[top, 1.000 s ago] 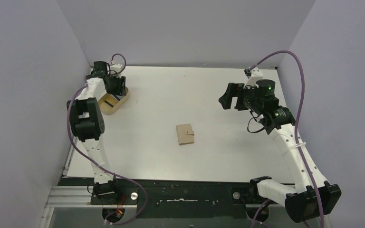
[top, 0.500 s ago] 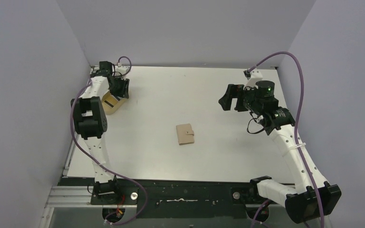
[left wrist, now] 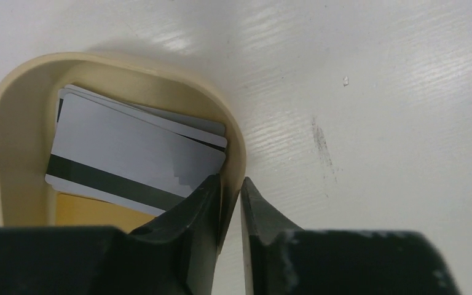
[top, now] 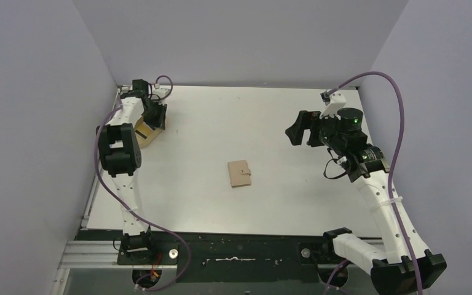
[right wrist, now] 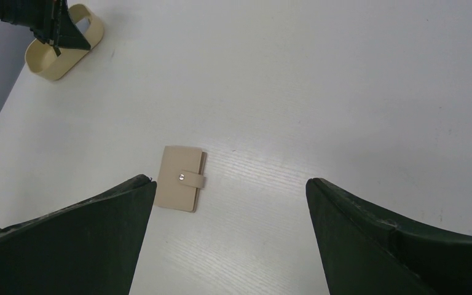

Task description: Take the credit cards out of the card holder

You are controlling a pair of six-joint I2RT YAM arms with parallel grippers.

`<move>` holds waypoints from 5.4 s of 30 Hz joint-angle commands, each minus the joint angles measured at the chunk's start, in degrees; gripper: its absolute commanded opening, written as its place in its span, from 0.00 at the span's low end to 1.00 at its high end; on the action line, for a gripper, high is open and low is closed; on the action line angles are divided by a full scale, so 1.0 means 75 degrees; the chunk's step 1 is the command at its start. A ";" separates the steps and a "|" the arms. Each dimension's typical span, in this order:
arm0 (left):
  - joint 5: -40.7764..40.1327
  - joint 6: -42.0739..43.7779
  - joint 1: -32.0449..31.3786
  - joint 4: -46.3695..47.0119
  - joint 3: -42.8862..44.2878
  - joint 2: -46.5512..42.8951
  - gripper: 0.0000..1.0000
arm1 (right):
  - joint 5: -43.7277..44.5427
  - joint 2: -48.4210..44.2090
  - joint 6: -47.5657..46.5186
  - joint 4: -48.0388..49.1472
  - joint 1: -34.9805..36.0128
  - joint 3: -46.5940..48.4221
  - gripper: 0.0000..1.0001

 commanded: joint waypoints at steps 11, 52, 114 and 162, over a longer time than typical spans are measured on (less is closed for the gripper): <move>-0.0192 0.0141 -0.0520 -0.0443 0.0403 0.0086 0.00 | -0.0072 -0.0269 -0.0122 0.0067 -0.0030 0.0087 1.00; 0.0188 0.0352 -0.4470 -0.0758 0.2681 0.0697 0.00 | -0.0248 -0.0941 0.0031 -0.0193 -0.0035 -0.0188 1.00; -0.1405 -0.3548 -0.2588 0.4105 -0.2941 -0.4797 0.97 | 0.2397 0.4983 -0.1281 0.0639 0.4172 0.0779 0.57; -0.0533 -0.8357 -0.4506 0.6088 -0.9356 -0.7241 0.97 | -0.0997 0.4948 -0.0484 0.2360 0.2923 -0.0196 0.00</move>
